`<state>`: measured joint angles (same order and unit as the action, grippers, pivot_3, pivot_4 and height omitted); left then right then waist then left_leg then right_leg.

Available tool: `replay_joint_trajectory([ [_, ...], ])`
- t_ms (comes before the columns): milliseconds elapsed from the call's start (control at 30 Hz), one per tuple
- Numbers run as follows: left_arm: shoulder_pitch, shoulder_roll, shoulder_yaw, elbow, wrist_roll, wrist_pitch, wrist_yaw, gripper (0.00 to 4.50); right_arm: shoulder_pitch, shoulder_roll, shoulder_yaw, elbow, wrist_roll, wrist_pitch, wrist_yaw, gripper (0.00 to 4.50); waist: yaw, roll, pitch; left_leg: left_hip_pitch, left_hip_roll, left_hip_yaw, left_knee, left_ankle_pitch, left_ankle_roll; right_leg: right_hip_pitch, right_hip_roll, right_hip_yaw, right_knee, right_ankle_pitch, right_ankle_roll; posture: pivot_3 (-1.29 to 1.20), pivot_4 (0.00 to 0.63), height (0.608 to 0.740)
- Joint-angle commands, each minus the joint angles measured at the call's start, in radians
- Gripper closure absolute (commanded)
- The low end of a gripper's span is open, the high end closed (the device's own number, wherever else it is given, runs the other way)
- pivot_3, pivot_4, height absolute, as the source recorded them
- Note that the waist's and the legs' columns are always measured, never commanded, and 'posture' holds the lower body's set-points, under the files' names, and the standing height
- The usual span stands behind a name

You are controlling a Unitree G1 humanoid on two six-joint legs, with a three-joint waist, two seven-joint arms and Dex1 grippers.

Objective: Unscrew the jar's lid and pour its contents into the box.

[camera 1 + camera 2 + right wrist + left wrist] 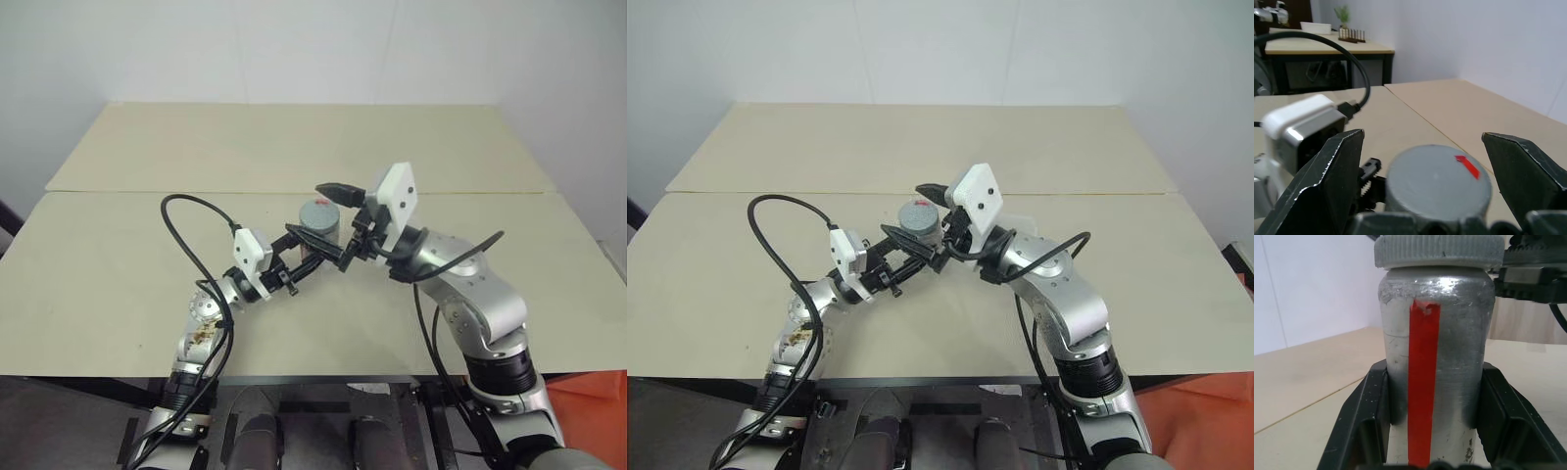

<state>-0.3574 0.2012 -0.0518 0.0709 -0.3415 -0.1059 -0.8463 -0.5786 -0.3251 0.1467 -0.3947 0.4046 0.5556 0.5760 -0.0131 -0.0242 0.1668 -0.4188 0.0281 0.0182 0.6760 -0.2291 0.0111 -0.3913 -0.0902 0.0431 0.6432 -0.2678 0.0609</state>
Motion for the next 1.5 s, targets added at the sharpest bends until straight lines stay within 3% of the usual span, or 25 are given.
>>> replay_joint_trajectory([
  [33, -0.022, -0.003, -0.006, -0.021, -0.005, -0.023, -0.004, 2.51, -0.014, 0.008, -0.009, -0.011, -0.019, -0.041, -0.011, 0.03, 0.000, 0.000, 0.000, 0.000, 0.000, 0.000, 0.000, 0.000, 0.000, 0.000, 0.000, 0.000, 0.000, 0.000, 0.000, 0.00, 0.150, 0.740],
  [1500, -0.026, 0.028, 0.066, 0.071, -0.030, -0.064, -0.029, 2.51, 0.079, -0.103, -0.098, -0.045, -0.017, -0.018, -0.011, 0.03, 0.000, 0.000, 0.000, 0.000, 0.000, 0.000, 0.000, 0.000, 0.000, 0.000, 0.000, 0.000, 0.000, 0.000, 0.000, 0.00, 0.150, 0.740],
])
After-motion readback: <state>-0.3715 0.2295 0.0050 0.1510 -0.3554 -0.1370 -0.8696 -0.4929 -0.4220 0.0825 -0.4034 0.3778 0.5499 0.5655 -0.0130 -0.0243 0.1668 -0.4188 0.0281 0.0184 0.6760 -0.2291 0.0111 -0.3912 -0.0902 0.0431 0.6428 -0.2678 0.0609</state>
